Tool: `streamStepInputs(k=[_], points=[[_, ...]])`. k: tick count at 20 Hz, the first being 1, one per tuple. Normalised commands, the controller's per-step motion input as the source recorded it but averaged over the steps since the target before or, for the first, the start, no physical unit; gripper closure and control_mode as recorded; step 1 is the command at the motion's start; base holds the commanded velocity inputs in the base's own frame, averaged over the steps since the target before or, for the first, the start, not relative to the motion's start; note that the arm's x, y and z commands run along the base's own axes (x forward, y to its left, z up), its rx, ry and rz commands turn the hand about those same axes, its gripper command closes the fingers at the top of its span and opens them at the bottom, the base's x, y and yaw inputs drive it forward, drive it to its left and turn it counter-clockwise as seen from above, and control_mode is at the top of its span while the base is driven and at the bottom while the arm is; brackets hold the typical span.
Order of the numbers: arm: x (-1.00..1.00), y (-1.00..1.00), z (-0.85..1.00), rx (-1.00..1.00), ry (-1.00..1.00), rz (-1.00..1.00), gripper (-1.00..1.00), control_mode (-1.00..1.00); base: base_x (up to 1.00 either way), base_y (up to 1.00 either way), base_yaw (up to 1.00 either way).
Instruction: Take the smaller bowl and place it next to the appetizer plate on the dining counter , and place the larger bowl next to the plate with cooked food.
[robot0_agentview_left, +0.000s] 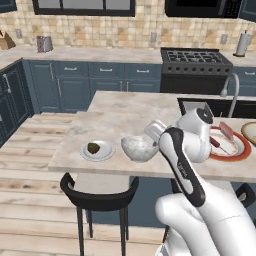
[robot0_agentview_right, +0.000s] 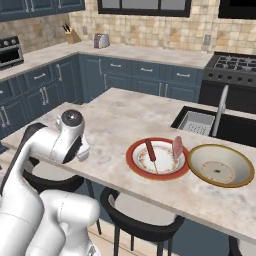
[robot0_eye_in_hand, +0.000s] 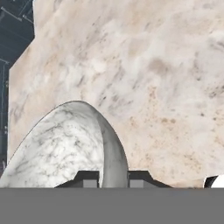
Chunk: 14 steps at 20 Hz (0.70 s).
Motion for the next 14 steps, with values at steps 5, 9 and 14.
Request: streamStepInputs(k=[5, 9, 14], points=[[0.39, 0.00, -0.16, 0.00, -0.05, 0.00, 1.00, -1.00, 0.00, 0.00, 0.00], [0.54, 0.00, -0.07, 0.00, 0.00, -0.01, 1.00, -1.00, 0.00, 0.00, 0.00], [0.42, 0.00, -0.20, 0.00, 0.00, 0.00, 1.00, -1.00, 0.00, 0.00, 0.00]])
